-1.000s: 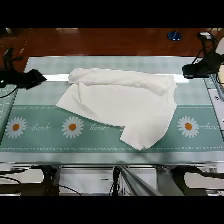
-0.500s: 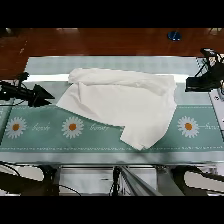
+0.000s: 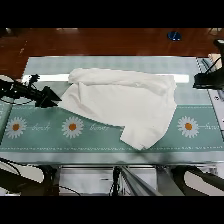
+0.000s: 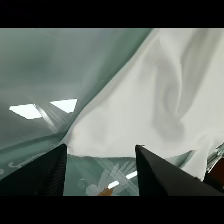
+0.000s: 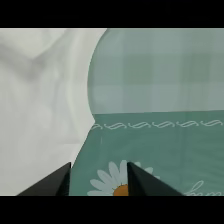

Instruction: Fold the shirts.

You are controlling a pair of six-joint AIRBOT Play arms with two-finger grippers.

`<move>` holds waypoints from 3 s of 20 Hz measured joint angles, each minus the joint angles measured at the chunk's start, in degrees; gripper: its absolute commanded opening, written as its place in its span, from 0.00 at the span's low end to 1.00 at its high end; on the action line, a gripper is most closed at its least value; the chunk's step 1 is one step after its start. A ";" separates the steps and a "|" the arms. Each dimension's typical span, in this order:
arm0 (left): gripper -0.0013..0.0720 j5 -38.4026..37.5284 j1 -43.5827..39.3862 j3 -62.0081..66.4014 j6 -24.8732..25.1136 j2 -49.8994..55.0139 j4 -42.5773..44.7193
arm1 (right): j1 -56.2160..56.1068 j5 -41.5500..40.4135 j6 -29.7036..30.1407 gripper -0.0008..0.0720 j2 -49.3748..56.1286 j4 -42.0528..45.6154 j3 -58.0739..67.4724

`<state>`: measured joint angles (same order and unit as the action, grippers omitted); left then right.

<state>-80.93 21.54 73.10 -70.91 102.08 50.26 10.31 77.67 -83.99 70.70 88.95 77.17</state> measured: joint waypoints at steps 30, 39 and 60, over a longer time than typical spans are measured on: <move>0.05 -13.22 -13.94 23.17 -8.72 7.48 13.09 | 15.93 5.27 4.52 0.74 -21.46 -15.43 -27.58; 0.05 -13.79 -13.94 24.48 -7.89 7.32 8.07 | 19.58 -3.63 8.35 0.76 -26.21 -36.11 -56.13; 0.05 -14.73 -13.92 25.16 -5.11 6.80 3.52 | -7.76 -39.89 -14.58 0.04 -13.57 -32.06 -56.04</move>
<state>-95.66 7.62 98.26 -76.03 108.88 53.78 2.55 37.78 -98.56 57.12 56.88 21.12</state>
